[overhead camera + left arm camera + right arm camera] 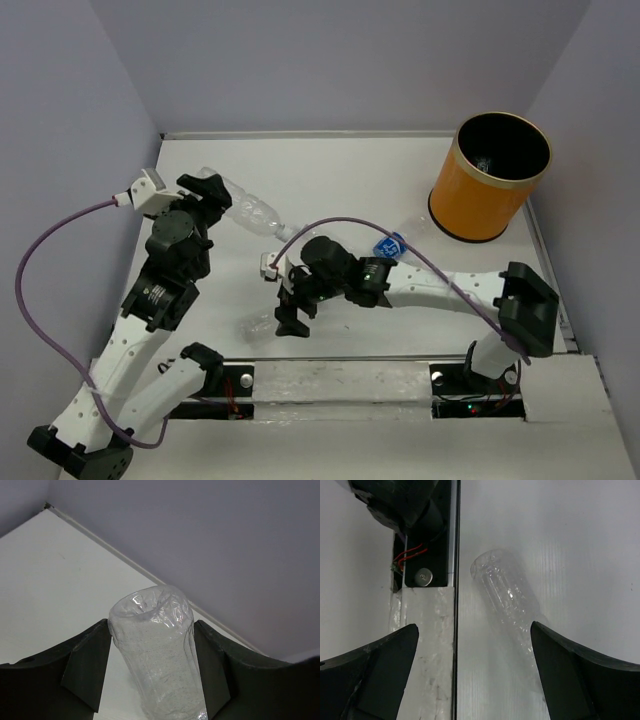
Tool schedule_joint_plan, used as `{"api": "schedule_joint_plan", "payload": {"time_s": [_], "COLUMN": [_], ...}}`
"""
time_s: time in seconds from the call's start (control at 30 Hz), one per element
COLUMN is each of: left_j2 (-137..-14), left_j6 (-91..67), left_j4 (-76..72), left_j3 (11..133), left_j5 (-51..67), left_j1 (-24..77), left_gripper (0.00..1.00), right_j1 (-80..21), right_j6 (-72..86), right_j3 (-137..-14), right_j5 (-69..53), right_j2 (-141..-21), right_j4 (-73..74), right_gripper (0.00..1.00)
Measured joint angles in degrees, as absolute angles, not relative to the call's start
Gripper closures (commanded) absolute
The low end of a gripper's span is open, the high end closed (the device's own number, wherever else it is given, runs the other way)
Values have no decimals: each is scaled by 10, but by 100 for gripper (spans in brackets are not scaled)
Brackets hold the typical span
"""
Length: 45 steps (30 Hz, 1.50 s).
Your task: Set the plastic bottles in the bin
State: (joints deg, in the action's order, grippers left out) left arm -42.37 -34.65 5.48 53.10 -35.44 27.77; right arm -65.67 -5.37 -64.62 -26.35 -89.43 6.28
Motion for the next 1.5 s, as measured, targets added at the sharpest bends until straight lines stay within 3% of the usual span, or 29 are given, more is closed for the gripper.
{"api": "schedule_joint_plan", "payload": {"time_s": [0.47,0.57,0.6,0.63,0.67,0.8,0.9,1.17,1.33,1.5], "left_j2": [-358,-348,-347,-347,-347,-346,-342,-320,-313,-302], "left_j6": [-236,-229,-228,-226,-225,-223,-223,-219,-217,-216], "left_j4": [111,109,110,110,110,111,115,123,136,130], "left_j3": [602,607,607,607,607,607,607,610,639,667], "left_j5": [-460,-466,-466,-466,-466,-465,-461,-445,-420,-390], "left_j1": [276,276,276,276,276,276,276,276,276,276], "left_gripper": [52,52,52,52,52,52,52,52,53,59], "right_j1": [-680,-681,-682,-683,-683,-686,-686,-645,-487,-296], "right_j6": [-144,-157,-162,-163,-165,-160,-147,-117,-120,-113], "right_j3": [-782,-809,-816,-820,-822,-819,-791,-710,-675,-683], "right_j5": [-213,-207,-203,-197,-192,-163,-137,-76,-13,49], "right_j2": [-1125,-1159,-1168,-1173,-1175,-1170,-1139,-913,-761,-712], "right_j4": [92,114,119,123,125,110,84,5,-32,-47], "right_gripper": [2,13,21,36,41,52,59,63,63,64]}}
